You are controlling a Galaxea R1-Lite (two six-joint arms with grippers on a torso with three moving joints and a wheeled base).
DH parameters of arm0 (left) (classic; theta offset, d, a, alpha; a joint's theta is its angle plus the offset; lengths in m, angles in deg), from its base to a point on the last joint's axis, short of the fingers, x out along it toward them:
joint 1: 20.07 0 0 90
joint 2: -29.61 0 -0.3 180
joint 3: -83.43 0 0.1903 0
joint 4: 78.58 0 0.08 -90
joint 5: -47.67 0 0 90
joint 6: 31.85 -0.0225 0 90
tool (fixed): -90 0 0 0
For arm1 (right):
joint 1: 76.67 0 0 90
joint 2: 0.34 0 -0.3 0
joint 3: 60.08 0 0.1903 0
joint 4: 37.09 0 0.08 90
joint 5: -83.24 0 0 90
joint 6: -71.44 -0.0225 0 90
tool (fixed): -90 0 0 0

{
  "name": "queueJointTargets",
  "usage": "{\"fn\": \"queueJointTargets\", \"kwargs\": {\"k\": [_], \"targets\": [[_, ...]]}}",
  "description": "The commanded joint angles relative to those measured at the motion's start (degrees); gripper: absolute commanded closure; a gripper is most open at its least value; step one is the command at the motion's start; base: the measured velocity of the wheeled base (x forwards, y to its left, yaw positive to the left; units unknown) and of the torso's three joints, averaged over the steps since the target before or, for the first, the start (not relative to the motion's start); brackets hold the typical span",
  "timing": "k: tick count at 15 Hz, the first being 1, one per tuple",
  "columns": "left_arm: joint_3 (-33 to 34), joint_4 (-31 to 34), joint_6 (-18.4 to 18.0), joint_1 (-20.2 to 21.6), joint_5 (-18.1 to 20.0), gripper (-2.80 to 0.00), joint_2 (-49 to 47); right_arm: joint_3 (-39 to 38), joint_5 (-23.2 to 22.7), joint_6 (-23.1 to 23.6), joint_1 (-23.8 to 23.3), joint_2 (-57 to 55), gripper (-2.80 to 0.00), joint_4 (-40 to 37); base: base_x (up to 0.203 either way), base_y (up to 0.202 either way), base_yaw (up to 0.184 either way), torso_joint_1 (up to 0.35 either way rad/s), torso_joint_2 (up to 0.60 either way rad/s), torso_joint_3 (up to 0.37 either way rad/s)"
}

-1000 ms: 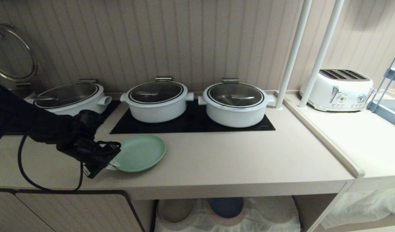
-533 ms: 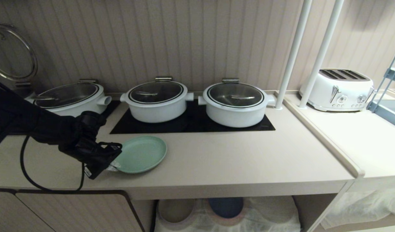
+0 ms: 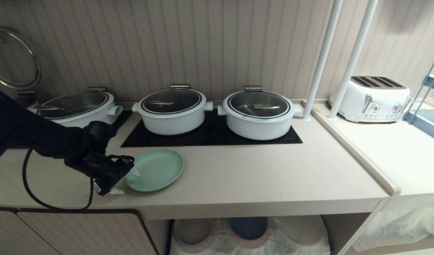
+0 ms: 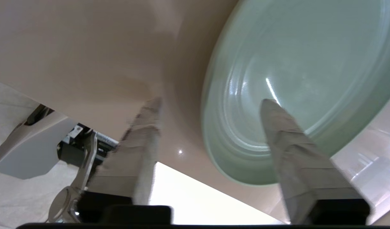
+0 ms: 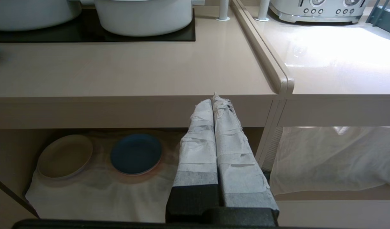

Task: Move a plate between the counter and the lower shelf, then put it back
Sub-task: Put the plate

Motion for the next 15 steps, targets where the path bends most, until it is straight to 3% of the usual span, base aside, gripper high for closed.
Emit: {"fn": "queueJointTargets", "kwargs": {"k": [1, 15], "targets": [[-0.26, 0.09, 0.21, 0.23, -0.02, -2.80, 0.60, 0.00, 0.00, 0.04, 0.00, 0.00, 0.00, 0.01, 0.000, 0.000, 0.000, 0.000, 0.00, 0.000], [2.12, 0.09, 0.39, 0.44, -2.70, -2.80, 13.47, 0.00, 0.00, 0.04, 0.00, 0.00, 0.00, -0.07, 0.000, 0.000, 0.000, 0.000, 0.00, 0.000]]}}
